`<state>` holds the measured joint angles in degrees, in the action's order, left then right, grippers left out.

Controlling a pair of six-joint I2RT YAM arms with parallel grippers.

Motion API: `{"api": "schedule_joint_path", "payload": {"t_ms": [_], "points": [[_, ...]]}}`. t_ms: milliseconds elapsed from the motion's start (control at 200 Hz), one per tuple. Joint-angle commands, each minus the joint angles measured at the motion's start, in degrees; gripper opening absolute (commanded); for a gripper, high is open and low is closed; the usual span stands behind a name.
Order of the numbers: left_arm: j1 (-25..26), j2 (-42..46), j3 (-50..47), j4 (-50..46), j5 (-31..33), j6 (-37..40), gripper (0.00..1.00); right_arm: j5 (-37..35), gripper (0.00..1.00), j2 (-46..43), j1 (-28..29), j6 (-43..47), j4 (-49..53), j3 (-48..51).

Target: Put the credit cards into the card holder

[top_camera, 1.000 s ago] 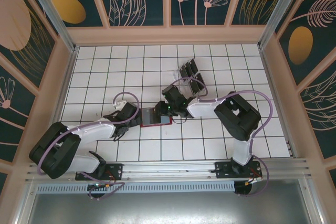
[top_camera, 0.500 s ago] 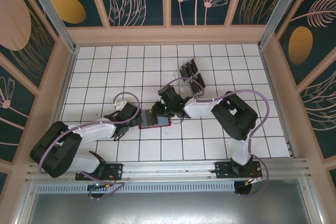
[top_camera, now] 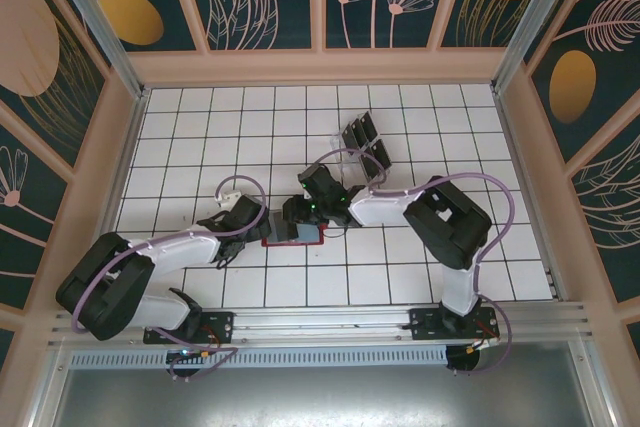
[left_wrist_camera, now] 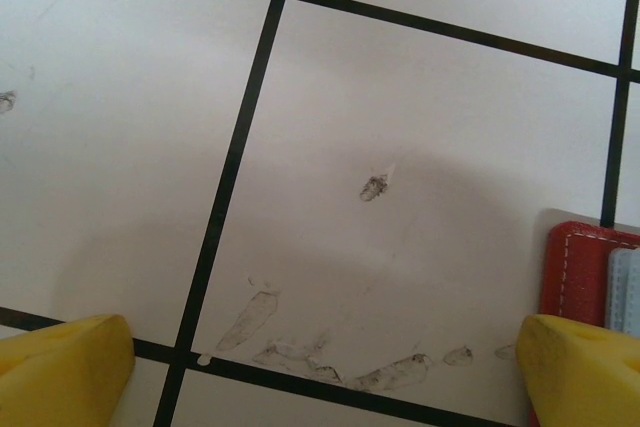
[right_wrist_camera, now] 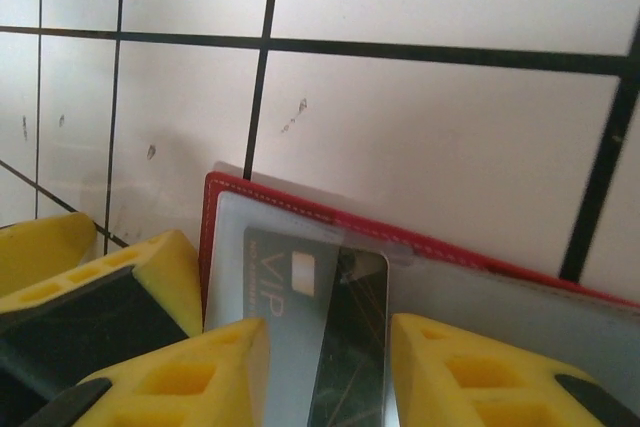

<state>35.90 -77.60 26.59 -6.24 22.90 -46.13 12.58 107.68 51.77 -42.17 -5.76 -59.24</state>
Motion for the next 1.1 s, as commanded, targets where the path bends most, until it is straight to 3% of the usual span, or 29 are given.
{"api": "schedule_joint_path", "payload": {"t_ms": [0,420,686,1096], "points": [[-0.37,0.43,-0.61,1.52,-4.05,-0.05,0.99,-1.24,0.37,-3.38,0.69,-1.04,-0.44,2.32],[-0.32,4.02,-3.90,0.15,-5.35,-2.19,0.98,0.31,0.33,-2.67,2.11,-4.10,-5.24,5.60],[-0.26,5.21,-5.69,0.40,-6.52,-3.14,0.99,2.00,0.16,-2.76,2.11,-6.08,-8.93,7.22],[-0.28,5.07,-6.81,2.37,-8.32,-3.75,0.98,0.81,0.06,-2.51,1.51,-9.85,-12.76,11.05]]}}
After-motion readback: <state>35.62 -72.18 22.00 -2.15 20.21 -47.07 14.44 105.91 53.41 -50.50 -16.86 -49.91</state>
